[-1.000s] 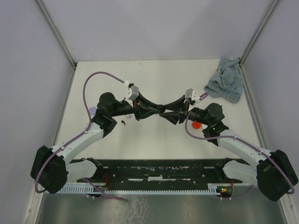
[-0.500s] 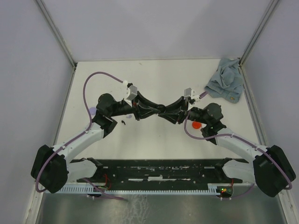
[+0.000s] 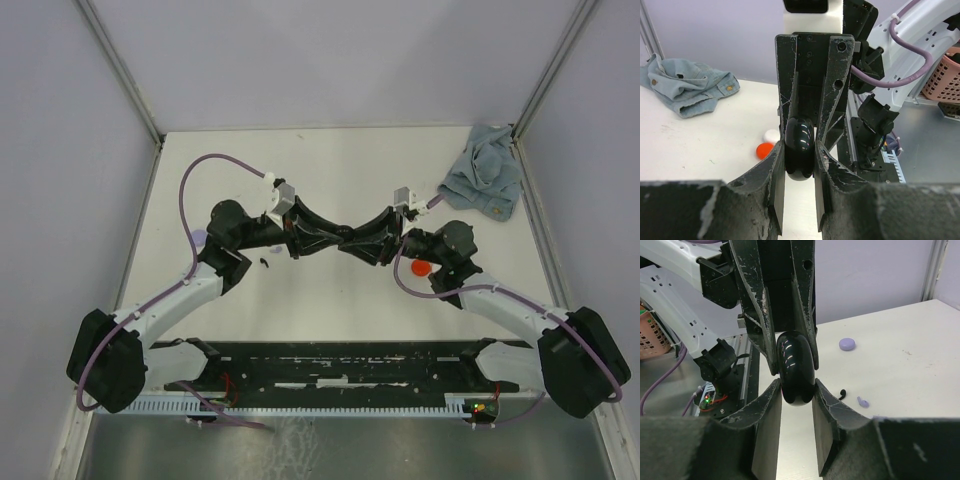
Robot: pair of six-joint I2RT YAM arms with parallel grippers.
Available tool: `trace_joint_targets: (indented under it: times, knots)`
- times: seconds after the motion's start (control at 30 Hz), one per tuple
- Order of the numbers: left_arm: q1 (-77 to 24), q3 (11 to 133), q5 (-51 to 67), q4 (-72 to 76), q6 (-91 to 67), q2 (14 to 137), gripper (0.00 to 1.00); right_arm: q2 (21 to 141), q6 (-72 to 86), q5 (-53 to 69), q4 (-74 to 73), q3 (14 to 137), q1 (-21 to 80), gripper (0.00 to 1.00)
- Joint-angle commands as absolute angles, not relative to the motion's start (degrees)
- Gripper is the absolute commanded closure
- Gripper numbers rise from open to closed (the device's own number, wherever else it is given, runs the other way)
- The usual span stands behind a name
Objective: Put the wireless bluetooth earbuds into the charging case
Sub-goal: Adjust the charging case.
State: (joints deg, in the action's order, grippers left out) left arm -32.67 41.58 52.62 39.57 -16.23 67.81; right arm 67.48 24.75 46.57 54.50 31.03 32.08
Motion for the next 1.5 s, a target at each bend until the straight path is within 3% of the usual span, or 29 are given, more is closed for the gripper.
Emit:
trace_joint_targets:
  times: [0.0, 0.17, 0.3, 0.5, 0.7, 1.13, 1.3, 1.47]
  knots:
    - [-33.40, 41.84, 53.52, 40.99, -16.04, 68.08, 0.82, 68.27, 25.73, 47.37, 59.59, 31.61, 31.90, 0.67]
    - [-33.57, 42.95, 52.65, 36.05, -13.31, 68.22, 0.76, 68.64, 25.81, 47.51, 59.68, 31.72, 31.85, 0.81]
    - [-33.49, 43.89, 51.55, 33.42, -12.23, 68.30, 0.65, 68.74, 25.53, 47.46, 59.63, 31.55, 31.86, 0.96]
    - [-33.40, 44.19, 48.75, 30.93, -11.11, 66.79, 0.49, 68.62, 24.44, 47.46, 58.65, 30.25, 31.88, 0.98]
    - [-33.40, 44.62, 46.61, 28.13, -9.50, 65.78, 0.43, 69.92, 24.30, 48.10, 59.09, 29.90, 31.96, 0.98]
    - [-30.95, 45.89, 49.57, 27.61, -13.48, 65.01, 0.45, 71.46, 24.63, 48.69, 60.71, 29.69, 32.00, 0.98]
    - [-30.84, 46.95, 52.36, 27.33, -14.38, 66.87, 0.60, 71.55, 24.64, 48.63, 60.79, 29.68, 32.13, 0.95]
    - [-30.95, 47.09, 53.00, 27.25, -14.43, 67.33, 0.77, 71.46, 25.86, 48.43, 62.40, 29.39, 32.15, 0.83]
